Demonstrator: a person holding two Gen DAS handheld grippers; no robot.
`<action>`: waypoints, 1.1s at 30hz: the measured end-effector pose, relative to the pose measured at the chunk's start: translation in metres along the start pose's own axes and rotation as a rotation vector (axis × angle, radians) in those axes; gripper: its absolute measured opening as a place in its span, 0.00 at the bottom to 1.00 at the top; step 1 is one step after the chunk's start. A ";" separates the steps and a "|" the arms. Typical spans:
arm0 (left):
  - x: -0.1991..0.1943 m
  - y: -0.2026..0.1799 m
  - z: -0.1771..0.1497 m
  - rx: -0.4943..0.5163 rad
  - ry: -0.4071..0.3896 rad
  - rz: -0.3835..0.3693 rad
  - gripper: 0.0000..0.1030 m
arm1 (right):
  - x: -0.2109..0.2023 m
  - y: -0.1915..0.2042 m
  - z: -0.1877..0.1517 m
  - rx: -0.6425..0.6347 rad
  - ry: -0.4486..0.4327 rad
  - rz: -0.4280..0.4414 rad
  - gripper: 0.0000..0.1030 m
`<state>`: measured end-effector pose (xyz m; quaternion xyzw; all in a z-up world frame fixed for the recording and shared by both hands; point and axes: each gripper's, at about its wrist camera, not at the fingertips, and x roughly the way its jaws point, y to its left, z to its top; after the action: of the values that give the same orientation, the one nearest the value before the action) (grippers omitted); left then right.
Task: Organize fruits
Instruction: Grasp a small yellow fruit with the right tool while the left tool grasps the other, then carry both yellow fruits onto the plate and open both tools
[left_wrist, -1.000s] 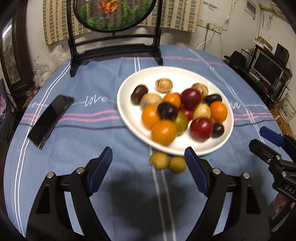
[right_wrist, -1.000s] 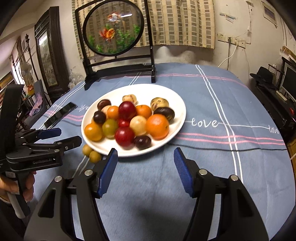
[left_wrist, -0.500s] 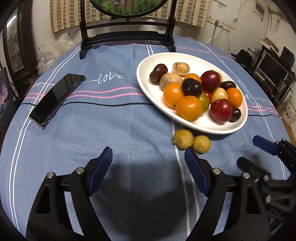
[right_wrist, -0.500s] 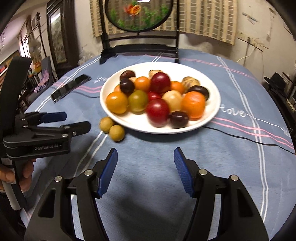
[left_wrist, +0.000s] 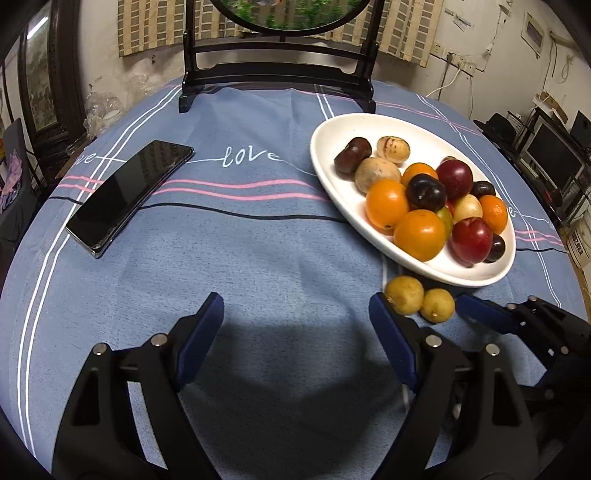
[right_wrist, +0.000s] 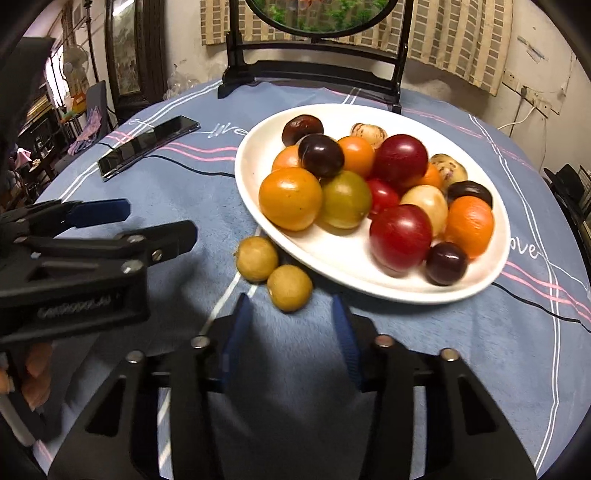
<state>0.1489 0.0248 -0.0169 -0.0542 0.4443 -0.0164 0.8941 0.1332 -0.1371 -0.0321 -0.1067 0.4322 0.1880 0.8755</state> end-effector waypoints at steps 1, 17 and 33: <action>0.002 0.001 0.000 -0.002 0.004 -0.001 0.80 | 0.003 0.000 0.000 0.003 0.000 -0.007 0.33; -0.001 -0.033 -0.007 0.087 0.023 -0.084 0.80 | -0.024 -0.049 -0.027 0.092 -0.035 -0.004 0.24; 0.027 -0.082 -0.003 0.177 0.055 -0.046 0.27 | -0.032 -0.077 -0.036 0.167 -0.068 0.070 0.24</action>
<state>0.1639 -0.0591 -0.0311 0.0154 0.4643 -0.0775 0.8822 0.1225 -0.2271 -0.0264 -0.0114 0.4200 0.1854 0.8883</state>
